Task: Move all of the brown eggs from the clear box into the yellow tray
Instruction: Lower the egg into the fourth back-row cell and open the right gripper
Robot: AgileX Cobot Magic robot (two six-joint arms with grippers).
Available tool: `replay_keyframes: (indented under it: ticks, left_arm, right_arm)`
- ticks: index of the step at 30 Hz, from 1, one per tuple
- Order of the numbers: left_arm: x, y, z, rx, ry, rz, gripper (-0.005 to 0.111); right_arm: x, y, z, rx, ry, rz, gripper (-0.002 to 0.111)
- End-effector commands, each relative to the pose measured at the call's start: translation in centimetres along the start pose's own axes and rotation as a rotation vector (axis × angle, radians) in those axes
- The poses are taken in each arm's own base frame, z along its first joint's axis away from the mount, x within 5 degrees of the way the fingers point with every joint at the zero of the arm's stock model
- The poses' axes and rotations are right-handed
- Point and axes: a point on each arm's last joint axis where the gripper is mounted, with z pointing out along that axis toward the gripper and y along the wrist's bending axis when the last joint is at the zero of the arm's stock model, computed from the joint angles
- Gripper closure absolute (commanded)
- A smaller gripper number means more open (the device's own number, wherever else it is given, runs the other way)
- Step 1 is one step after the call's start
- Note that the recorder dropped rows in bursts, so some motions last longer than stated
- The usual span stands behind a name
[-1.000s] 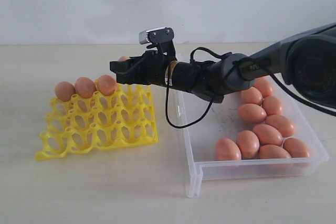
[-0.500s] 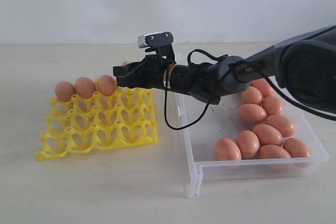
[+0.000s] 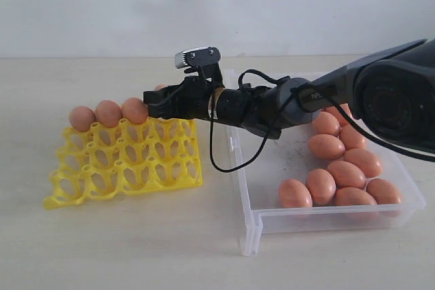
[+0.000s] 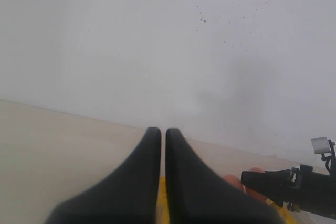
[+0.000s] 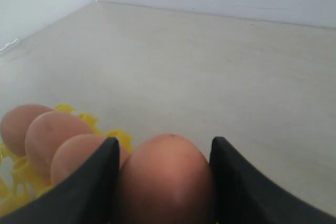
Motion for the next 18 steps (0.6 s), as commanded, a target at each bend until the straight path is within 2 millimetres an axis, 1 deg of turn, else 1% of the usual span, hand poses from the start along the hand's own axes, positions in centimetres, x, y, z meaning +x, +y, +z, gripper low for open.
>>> replay_keyframes:
  ticks: [1,2,5,7,9,15,18]
  left_arm:
    - [-0.1,-0.05,-0.03,0.005,-0.004,0.005,0.103]
    - [-0.1,-0.05,-0.03,0.005,-0.004,0.005,0.103]
    - [-0.1,-0.05,-0.03,0.005,-0.004,0.005,0.103]
    - [-0.1,-0.05,-0.03,0.005,-0.004,0.005,0.103]
    - [-0.1,-0.05,-0.03,0.005,-0.004,0.005,0.103]
    - [-0.1,-0.05,-0.03,0.005,-0.004,0.005,0.103]
    - [-0.1,-0.05,-0.03,0.005,-0.004,0.005,0.103]
  right_arm:
    - [0.3,0.32,0.15,-0.011,0.038,-0.012,0.091]
    - [0.31,0.33,0.15,-0.012,0.039,-0.009,0.085]
    - [0.31,0.34,0.15,-0.012,0.04,0.014,0.064]
    - [0.35,0.34,0.15,-0.011,0.043,0.031,0.055]
    - [0.19,0.39,0.12,-0.012,0.043,0.041,0.053]
    - [0.3,0.69,0.06,-0.038,0.076,0.028,0.053]
    - [-0.27,0.63,-0.11,-0.017,0.082,0.022,0.054]
